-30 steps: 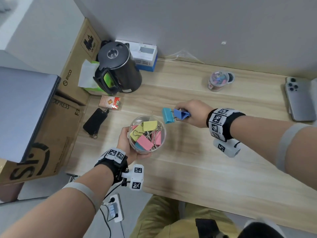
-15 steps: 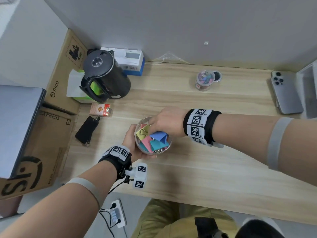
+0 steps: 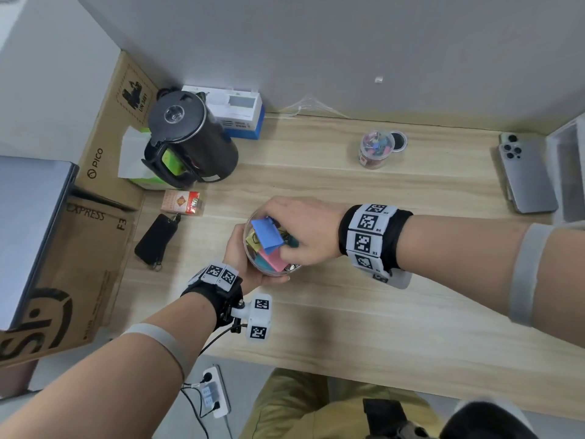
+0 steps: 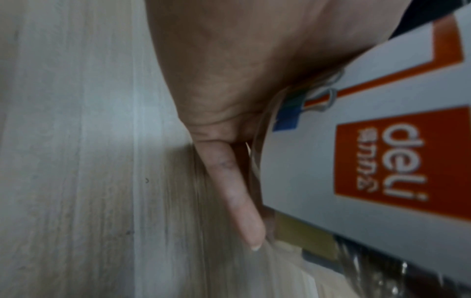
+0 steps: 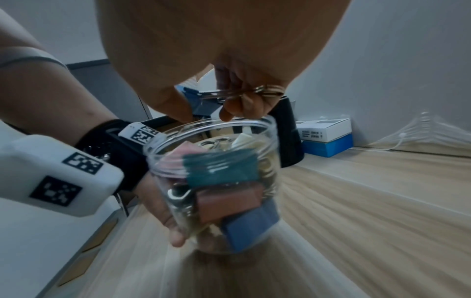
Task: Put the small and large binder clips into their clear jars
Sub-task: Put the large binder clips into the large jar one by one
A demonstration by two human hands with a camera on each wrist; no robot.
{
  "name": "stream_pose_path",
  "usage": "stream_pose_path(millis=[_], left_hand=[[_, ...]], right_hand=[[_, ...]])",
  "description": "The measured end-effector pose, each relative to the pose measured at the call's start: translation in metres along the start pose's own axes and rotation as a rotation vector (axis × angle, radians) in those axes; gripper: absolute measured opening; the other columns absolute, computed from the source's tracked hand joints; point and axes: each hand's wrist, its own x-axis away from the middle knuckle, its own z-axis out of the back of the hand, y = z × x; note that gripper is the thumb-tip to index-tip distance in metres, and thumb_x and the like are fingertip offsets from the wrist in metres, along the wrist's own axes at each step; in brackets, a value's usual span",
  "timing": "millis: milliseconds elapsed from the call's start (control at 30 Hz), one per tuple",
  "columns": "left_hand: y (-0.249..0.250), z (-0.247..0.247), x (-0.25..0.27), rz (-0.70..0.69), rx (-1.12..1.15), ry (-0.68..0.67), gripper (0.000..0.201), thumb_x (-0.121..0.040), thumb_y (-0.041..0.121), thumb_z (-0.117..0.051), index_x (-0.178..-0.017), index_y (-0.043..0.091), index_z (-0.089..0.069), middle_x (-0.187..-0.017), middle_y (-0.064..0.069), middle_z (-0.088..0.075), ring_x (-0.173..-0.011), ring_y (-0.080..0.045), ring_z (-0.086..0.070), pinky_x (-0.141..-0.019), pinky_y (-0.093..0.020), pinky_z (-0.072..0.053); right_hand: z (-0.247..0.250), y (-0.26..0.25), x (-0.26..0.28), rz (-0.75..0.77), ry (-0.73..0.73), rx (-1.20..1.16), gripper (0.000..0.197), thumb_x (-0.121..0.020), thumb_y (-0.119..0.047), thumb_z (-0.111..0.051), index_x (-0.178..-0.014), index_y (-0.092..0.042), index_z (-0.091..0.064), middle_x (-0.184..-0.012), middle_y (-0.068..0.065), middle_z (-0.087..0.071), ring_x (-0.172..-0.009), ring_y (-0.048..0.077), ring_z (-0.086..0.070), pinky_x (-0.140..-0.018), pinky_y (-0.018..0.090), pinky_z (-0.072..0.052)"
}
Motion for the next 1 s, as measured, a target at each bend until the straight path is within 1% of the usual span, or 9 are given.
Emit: stream_pose_path(millis=[100,200,333,467,533,633,800,900,1000], left_hand=[[-0.003,-0.003,0.006,-0.092,-0.052,-0.056,0.020,-0.099,0.002,-0.058,-0.107,0.020,-0.061,-0.109,-0.014,-0.067,-0.085,-0.035,-0.073,-0.060,-0.052,-0.061],[-0.007,-0.006,0.001,-0.181,-0.141,-0.067,0.064,-0.080,-0.025,-0.067,-0.121,0.021,-0.051,-0.124,-0.012,-0.060,-0.096,-0.027,-0.070,-0.055,-0.042,-0.061],[-0.006,-0.011,0.001,-0.136,-0.105,-0.108,0.035,-0.098,-0.007,-0.055,-0.111,0.025,-0.062,-0.108,-0.008,-0.073,-0.091,-0.032,-0.074,-0.055,-0.053,-0.061],[-0.010,-0.017,-0.008,-0.098,-0.162,-0.106,0.037,-0.088,-0.005,-0.071,-0.114,0.020,-0.065,-0.111,-0.010,-0.074,-0.090,-0.037,-0.076,-0.059,-0.060,-0.060],[-0.010,-0.025,-0.008,-0.022,-0.113,-0.070,0.014,-0.102,0.022,-0.059,-0.110,0.019,-0.069,-0.112,-0.021,-0.074,-0.087,-0.047,-0.074,-0.062,-0.062,-0.059],[-0.010,-0.035,-0.017,0.079,-0.100,-0.069,0.050,-0.096,0.059,-0.047,-0.109,0.018,-0.073,-0.106,-0.018,-0.077,-0.095,-0.047,-0.073,-0.080,-0.064,-0.058],[-0.013,-0.060,-0.025,0.024,-0.156,-0.133,0.041,-0.107,0.027,-0.045,-0.086,0.026,-0.080,-0.095,-0.012,-0.079,-0.082,-0.037,-0.077,-0.063,-0.061,-0.060],[-0.013,-0.079,-0.029,0.071,-0.160,-0.141,0.039,-0.102,0.045,-0.045,-0.109,0.019,-0.074,-0.110,-0.017,-0.077,-0.098,-0.041,-0.073,-0.077,-0.062,-0.058],[-0.012,-0.096,-0.033,0.168,-0.131,-0.140,0.066,-0.092,0.065,-0.046,-0.131,0.016,-0.066,-0.131,-0.020,-0.068,-0.114,-0.044,-0.064,-0.094,-0.062,-0.051]], right_hand=[[-0.011,-0.004,-0.002,0.058,0.014,0.131,0.057,-0.076,-0.037,-0.068,-0.128,-0.017,-0.054,-0.129,0.000,-0.056,-0.115,0.020,-0.053,-0.092,0.039,-0.048],[-0.014,-0.004,0.000,0.051,0.068,0.269,0.058,-0.078,-0.050,-0.066,-0.127,-0.020,-0.059,-0.128,-0.001,-0.057,-0.112,0.022,-0.051,-0.090,0.039,-0.046],[-0.015,0.000,0.011,0.118,0.196,0.274,0.036,-0.082,-0.042,-0.062,-0.109,-0.018,-0.067,-0.110,0.004,-0.062,-0.096,0.025,-0.055,-0.077,0.034,-0.046],[-0.017,0.004,0.021,-0.025,0.100,0.221,0.026,-0.095,-0.035,-0.055,-0.115,-0.019,-0.060,-0.111,0.002,-0.057,-0.101,0.023,-0.055,-0.070,0.029,-0.034],[-0.018,0.007,0.026,-0.106,0.085,0.256,0.027,-0.097,-0.036,-0.052,-0.114,-0.017,-0.056,-0.112,0.003,-0.055,-0.098,0.024,-0.055,-0.069,0.029,-0.028],[-0.017,0.014,0.038,-0.185,0.119,0.198,0.026,-0.096,-0.034,-0.052,-0.112,-0.014,-0.055,-0.115,0.007,-0.051,-0.084,0.023,-0.049,-0.067,0.030,-0.031],[-0.015,0.028,0.071,-0.128,0.252,0.156,0.022,-0.092,-0.033,-0.056,-0.097,-0.012,-0.059,-0.098,0.006,-0.055,-0.073,0.024,-0.052,-0.057,0.032,-0.041],[-0.005,0.043,0.096,-0.165,0.495,0.108,0.018,-0.090,-0.027,-0.058,-0.095,-0.010,-0.061,-0.090,0.003,-0.055,-0.071,0.023,-0.053,-0.056,0.031,-0.041],[0.006,0.077,0.127,-0.410,0.631,0.049,0.020,-0.092,-0.030,-0.054,-0.102,-0.014,-0.059,-0.096,-0.004,-0.051,-0.083,0.017,-0.052,-0.068,0.032,-0.045]])
